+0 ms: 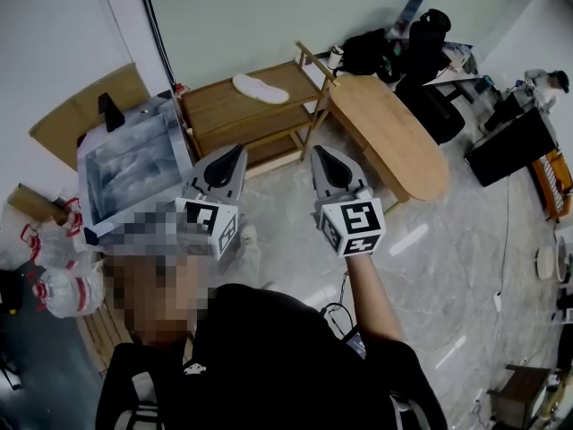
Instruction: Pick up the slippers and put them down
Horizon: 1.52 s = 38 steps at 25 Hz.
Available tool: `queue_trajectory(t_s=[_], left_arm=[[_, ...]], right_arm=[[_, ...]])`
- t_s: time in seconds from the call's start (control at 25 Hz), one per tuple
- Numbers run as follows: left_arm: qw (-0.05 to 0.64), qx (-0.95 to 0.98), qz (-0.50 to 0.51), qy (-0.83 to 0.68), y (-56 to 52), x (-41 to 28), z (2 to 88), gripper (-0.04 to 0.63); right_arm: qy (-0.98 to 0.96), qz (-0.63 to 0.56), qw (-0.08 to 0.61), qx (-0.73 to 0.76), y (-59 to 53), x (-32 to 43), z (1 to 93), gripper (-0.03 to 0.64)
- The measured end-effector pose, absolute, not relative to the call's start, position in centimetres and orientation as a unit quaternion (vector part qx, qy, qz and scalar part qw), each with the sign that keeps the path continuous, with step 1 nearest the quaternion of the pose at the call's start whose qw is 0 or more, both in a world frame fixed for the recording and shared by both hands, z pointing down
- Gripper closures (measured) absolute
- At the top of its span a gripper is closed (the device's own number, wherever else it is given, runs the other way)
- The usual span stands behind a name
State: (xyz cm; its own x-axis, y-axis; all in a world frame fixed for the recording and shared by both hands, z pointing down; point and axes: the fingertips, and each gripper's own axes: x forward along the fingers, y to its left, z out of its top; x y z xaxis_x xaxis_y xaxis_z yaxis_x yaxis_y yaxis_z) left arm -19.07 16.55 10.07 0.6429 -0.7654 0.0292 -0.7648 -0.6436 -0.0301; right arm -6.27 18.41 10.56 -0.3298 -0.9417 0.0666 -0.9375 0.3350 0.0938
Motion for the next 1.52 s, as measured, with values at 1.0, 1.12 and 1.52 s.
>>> queue_trajectory(t_s=[1.0,1.12,1.52], left_arm=[[-0.021,-0.903,-0.014,0.430,-3.3,-18.6,11.5,0.588],[-0.023,-0.904,-0.018,0.426,-6.6,-18.7,11.4,0.588],[-0.029,-0.911,-0.012,0.411,-16.4,-19.9,10.8,0.588]], right_arm=[[-0.807,-0.008,0.081,0.585,-0.4,-4.1,12.4,0.620],[-0.806,-0.004,0.087,0.585,-3.6,-4.4,12.2,0.620],[-0.800,-0.005,0.104,0.591,-13.0,-6.3,11.9,0.620]])
